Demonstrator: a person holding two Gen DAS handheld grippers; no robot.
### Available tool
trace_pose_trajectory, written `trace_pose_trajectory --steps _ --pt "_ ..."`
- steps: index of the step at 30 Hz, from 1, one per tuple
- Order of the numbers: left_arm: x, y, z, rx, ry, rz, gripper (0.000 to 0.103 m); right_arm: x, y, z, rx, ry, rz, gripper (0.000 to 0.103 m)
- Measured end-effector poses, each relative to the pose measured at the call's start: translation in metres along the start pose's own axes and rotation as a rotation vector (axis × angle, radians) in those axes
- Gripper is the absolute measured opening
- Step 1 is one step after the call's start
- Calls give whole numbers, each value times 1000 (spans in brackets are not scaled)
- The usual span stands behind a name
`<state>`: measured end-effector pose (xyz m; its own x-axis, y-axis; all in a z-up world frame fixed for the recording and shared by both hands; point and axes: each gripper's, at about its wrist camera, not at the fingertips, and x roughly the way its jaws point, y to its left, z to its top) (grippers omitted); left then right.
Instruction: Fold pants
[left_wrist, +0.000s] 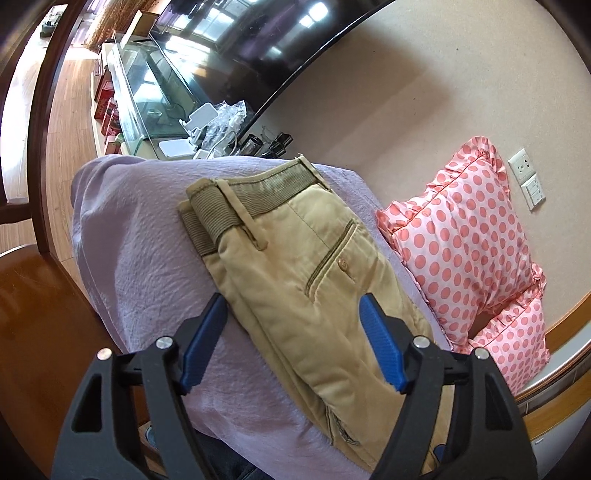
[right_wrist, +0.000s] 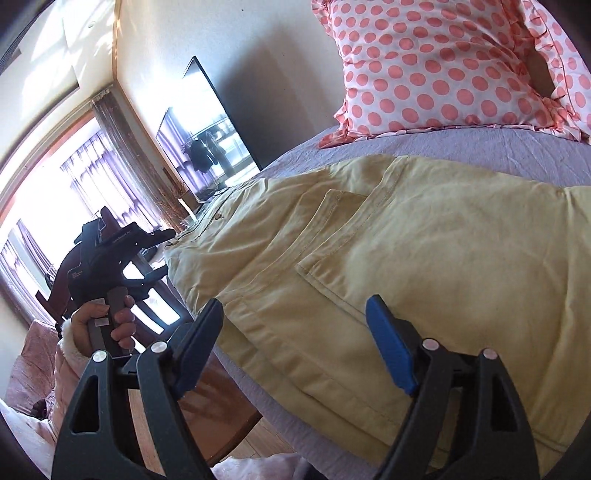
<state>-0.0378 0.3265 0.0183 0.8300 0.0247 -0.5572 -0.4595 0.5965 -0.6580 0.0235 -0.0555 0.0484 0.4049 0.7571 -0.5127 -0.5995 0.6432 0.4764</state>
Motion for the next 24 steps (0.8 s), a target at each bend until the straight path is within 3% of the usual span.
trace_pose_trajectory --steps 5,8,10,16,17,18,20,24 --pt "3 -5 -9 -83 70 -68 75 1 -3 0 13 -10 7 81" --pt "11 -7 -14 -139 154 -152 76 -1 -4 0 16 -18 9 81" --pt "13 -7 -13 -153 140 -157 75 -2 -6 0 24 -25 11 81" --pt "17 9 4 -225 41 -90 56 -13 -10 0 30 -54 26 81" --pt "19 10 7 -231 29 -74 47 -16 -11 0 32 -63 28 81" --pt "21 10 9 -223 13 -61 30 -19 -13 0 35 -72 31 82" --pt "24 3 11 -166 -18 -12 11 -27 -17 1 44 -94 31 82" --pt "6 -70 9 122 -120 23 8 -54 -33 3 77 -157 3 84"
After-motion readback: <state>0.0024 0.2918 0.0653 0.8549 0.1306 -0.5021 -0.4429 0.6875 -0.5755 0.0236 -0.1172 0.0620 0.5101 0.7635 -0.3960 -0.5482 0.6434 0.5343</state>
